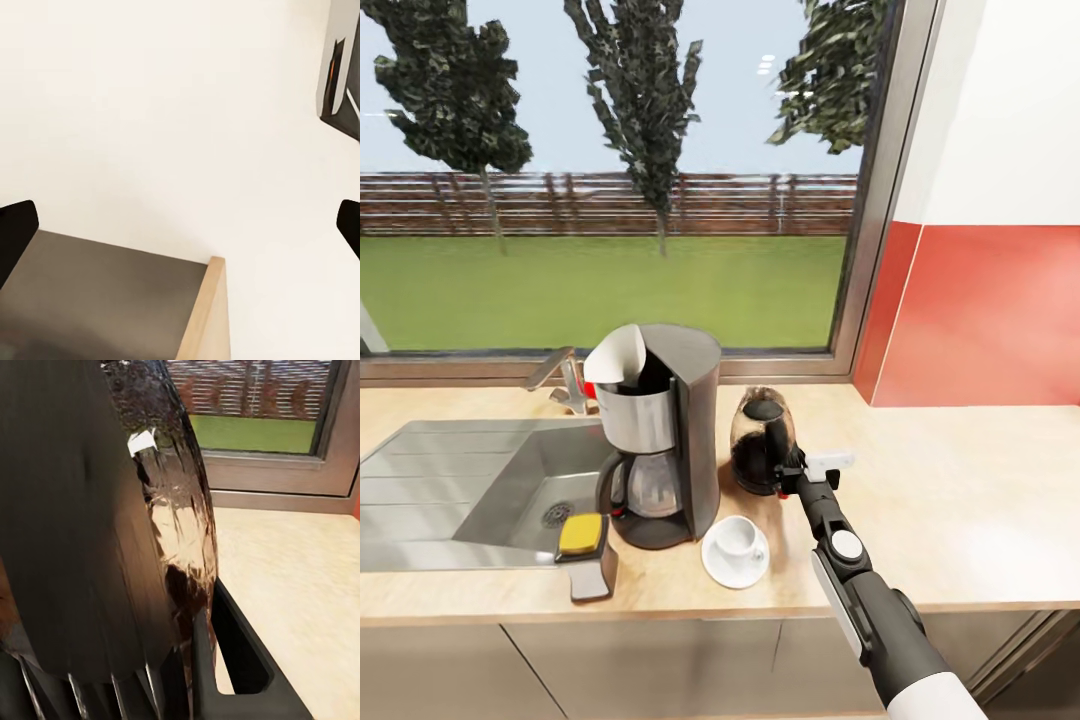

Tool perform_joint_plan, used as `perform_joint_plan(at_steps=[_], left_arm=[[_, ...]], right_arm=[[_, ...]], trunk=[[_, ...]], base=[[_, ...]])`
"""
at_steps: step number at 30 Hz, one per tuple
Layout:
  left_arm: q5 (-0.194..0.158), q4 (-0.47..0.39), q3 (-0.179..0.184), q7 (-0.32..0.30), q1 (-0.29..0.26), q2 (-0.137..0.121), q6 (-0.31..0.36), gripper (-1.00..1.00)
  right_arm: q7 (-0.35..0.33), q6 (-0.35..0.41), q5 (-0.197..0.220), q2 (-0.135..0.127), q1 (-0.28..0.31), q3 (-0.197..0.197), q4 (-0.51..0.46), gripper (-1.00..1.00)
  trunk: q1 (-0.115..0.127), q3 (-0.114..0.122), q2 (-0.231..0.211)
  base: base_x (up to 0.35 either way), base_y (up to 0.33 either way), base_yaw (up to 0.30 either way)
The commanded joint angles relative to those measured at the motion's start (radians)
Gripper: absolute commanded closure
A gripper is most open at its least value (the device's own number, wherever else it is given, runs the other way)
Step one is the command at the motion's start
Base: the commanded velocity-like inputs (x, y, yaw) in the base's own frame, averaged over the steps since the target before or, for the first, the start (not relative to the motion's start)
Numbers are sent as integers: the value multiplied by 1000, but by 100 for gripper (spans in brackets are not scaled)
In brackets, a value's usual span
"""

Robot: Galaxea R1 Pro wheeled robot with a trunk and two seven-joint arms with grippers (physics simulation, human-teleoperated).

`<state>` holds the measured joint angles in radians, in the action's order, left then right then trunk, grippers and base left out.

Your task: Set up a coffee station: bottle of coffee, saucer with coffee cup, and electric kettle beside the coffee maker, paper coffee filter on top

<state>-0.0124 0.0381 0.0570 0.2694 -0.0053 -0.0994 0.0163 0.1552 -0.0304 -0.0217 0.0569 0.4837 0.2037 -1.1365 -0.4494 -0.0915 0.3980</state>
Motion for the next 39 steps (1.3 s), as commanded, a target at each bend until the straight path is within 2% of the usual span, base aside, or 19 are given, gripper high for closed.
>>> perform_joint_plan(at_steps=[1, 10, 11, 32, 39], left_arm=[[-1, 0, 6, 2, 0, 0, 1, -100], [0, 0, 6, 3, 0, 1, 2, -100], [0, 0, 6, 3, 0, 1, 1, -100], [-1, -1, 4, 2, 0, -1, 1, -100], [0, -1, 6, 4, 0, 0, 1, -100]], right_arm=[[7, -2, -4, 0, 1, 2, 0, 100], [7, -3, -4, 0, 1, 2, 5, 100], [7, -2, -4, 0, 1, 2, 5, -100], [7, -2, -4, 0, 1, 2, 9, -100], [7, -2, -4, 0, 1, 2, 8, -100]], trunk=[[-1, -2, 2], [-1, -2, 2], [-1, -2, 2], [-1, -2, 2], [-1, -2, 2]], base=[[35, 0, 0], [6, 0, 0], [0, 0, 0], [-1, 0, 0], [-211, 0, 0]])
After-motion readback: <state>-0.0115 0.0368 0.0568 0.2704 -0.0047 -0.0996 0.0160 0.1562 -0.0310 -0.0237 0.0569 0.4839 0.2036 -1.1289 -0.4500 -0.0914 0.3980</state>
